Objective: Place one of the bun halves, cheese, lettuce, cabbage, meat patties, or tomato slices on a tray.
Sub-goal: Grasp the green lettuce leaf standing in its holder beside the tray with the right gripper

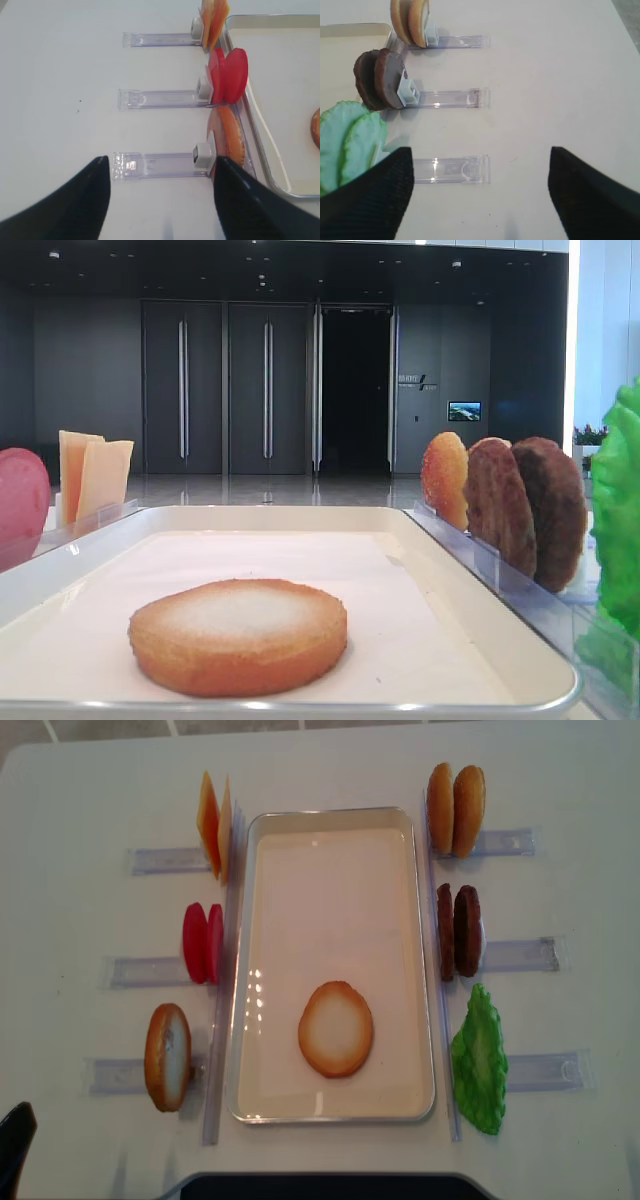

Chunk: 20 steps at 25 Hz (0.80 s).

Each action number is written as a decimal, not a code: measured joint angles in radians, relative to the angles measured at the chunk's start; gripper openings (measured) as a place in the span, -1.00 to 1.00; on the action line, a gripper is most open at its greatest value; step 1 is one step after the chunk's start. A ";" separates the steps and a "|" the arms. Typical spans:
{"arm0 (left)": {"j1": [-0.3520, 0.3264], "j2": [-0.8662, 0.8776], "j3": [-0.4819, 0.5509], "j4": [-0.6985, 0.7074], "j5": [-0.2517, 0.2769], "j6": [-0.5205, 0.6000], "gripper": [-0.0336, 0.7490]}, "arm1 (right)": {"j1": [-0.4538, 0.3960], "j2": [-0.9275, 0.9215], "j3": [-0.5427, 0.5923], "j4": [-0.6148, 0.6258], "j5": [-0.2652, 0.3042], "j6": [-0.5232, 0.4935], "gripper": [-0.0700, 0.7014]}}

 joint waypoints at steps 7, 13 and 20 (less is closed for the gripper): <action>0.000 0.000 0.000 0.000 0.000 0.000 0.35 | 0.000 0.000 0.000 0.000 0.000 0.002 0.62; 0.000 0.000 0.000 -0.001 0.000 0.000 0.35 | 0.000 0.000 0.000 0.000 0.000 0.003 0.62; 0.000 0.000 0.000 -0.001 0.000 0.000 0.35 | 0.000 0.043 -0.007 0.000 0.010 0.054 0.62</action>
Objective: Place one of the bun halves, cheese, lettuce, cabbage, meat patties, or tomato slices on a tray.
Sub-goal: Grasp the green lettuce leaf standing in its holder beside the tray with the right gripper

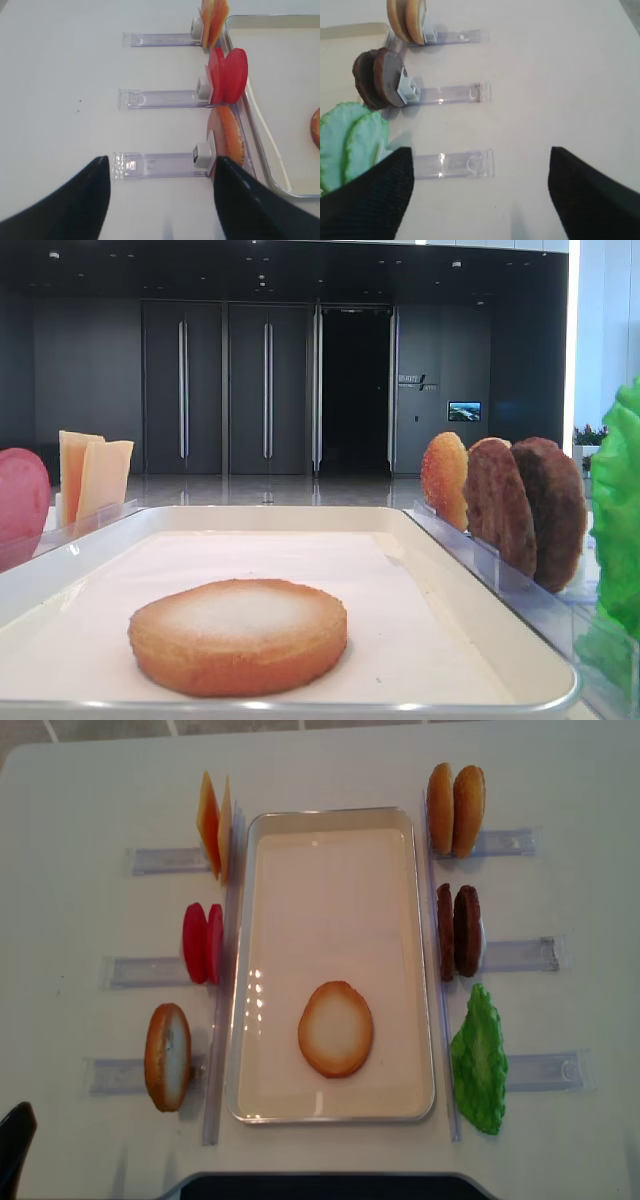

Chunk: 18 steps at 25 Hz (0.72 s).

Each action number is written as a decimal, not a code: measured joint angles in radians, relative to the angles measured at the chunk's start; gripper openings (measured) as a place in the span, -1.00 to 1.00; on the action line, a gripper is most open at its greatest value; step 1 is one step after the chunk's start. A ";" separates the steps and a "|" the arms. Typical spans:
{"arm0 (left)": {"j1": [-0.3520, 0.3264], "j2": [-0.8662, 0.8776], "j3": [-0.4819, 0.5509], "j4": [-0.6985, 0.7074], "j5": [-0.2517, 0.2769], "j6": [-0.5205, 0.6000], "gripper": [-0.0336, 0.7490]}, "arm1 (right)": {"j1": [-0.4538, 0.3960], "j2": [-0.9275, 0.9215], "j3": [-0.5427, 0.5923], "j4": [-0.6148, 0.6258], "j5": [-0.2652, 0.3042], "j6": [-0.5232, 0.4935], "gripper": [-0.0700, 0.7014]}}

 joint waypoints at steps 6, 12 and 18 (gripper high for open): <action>0.000 0.000 0.000 0.000 0.000 0.000 0.35 | 0.000 0.285 -0.079 -0.001 0.044 0.023 0.62; 0.000 0.000 0.000 0.000 0.000 0.000 0.35 | 0.000 0.554 -0.177 -0.023 0.073 0.072 0.62; 0.000 0.000 0.000 0.000 0.000 0.000 0.35 | 0.000 0.725 -0.230 -0.035 0.073 0.098 0.62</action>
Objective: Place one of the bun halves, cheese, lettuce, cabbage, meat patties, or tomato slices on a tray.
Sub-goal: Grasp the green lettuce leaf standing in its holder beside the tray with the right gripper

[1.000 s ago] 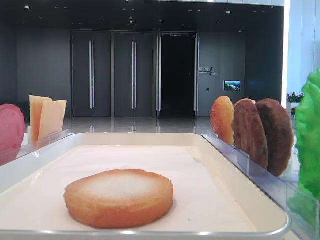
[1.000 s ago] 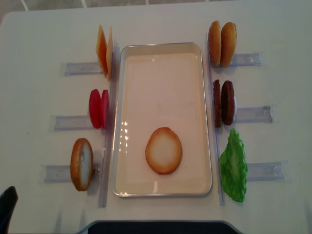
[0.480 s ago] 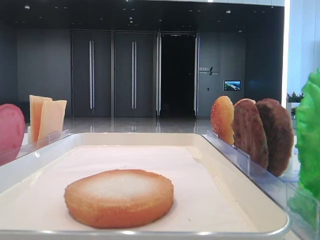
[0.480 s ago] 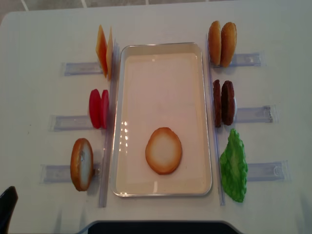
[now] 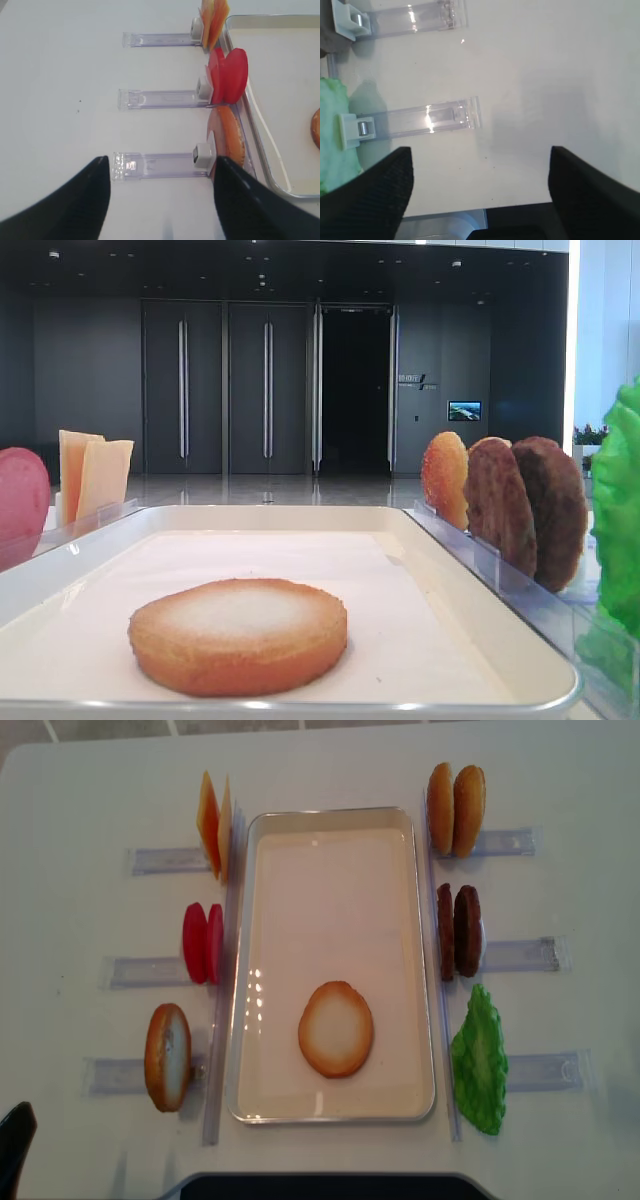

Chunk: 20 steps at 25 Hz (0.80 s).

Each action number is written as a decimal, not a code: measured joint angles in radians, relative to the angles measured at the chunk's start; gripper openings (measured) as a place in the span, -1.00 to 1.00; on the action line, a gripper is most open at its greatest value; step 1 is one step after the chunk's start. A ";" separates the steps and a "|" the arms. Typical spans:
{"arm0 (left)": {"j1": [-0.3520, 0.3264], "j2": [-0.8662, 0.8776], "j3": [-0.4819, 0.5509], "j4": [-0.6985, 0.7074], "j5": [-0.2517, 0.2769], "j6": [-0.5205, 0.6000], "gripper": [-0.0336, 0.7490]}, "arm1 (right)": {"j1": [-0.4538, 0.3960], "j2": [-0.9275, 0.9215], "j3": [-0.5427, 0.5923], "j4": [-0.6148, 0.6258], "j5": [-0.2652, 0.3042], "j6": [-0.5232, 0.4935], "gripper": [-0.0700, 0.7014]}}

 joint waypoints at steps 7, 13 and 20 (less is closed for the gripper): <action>0.000 0.000 0.000 0.000 0.000 0.000 0.35 | 0.000 0.019 -0.003 0.005 0.000 0.006 0.62; 0.000 0.000 0.000 0.000 0.000 0.000 0.35 | 0.004 0.019 -0.003 0.116 0.000 -0.016 0.62; 0.000 0.000 0.000 0.000 0.000 0.000 0.35 | 0.159 0.019 -0.003 0.136 0.000 0.061 0.62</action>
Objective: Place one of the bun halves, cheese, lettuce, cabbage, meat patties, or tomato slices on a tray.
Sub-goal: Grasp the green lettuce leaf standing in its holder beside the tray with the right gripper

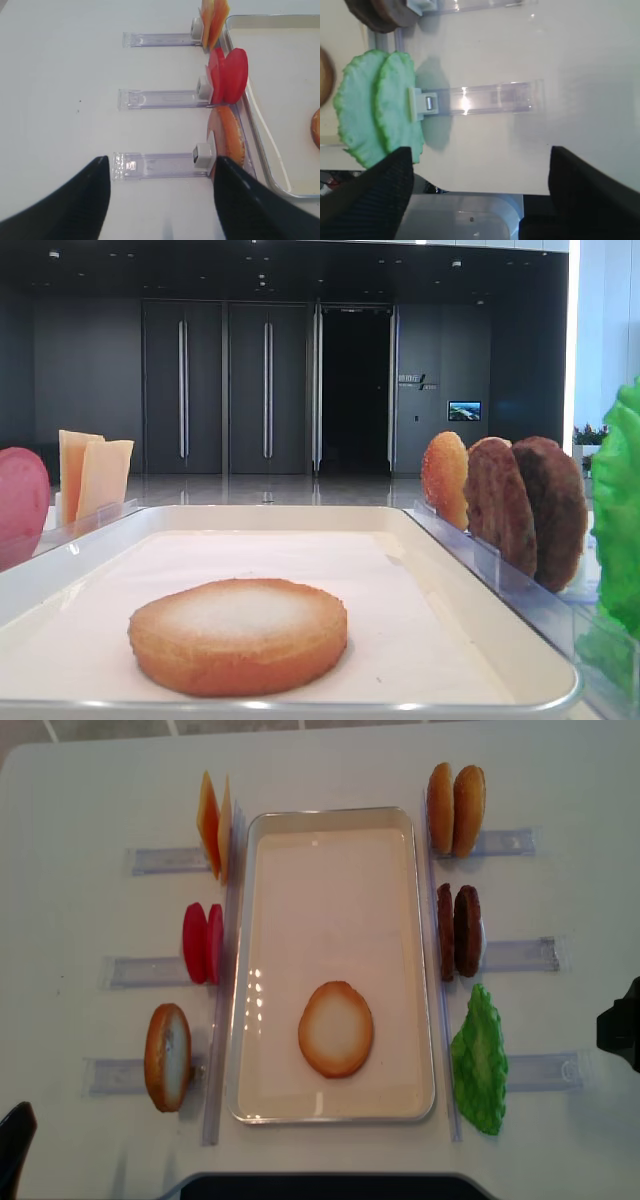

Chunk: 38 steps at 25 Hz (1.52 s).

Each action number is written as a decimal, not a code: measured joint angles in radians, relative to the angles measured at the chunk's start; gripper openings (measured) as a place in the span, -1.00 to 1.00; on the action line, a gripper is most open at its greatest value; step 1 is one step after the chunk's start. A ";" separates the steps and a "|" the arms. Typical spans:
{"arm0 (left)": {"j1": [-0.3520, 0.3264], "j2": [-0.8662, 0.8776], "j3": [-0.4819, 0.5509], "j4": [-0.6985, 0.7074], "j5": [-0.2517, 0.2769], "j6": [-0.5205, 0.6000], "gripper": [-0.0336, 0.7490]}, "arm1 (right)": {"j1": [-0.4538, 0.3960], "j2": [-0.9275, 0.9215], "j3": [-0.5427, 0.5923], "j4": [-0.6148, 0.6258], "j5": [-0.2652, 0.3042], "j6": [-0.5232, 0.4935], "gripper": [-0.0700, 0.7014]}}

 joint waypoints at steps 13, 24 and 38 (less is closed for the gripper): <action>0.000 0.000 0.000 0.000 0.000 0.000 0.35 | 0.522 0.181 -0.024 -0.151 -0.062 0.358 0.62; 0.000 0.000 0.000 0.000 0.000 0.000 0.35 | 0.561 0.435 -0.158 -0.166 -0.134 0.327 0.62; 0.000 0.000 0.000 0.000 0.000 0.000 0.34 | 0.561 0.503 -0.161 -0.151 -0.134 0.286 0.62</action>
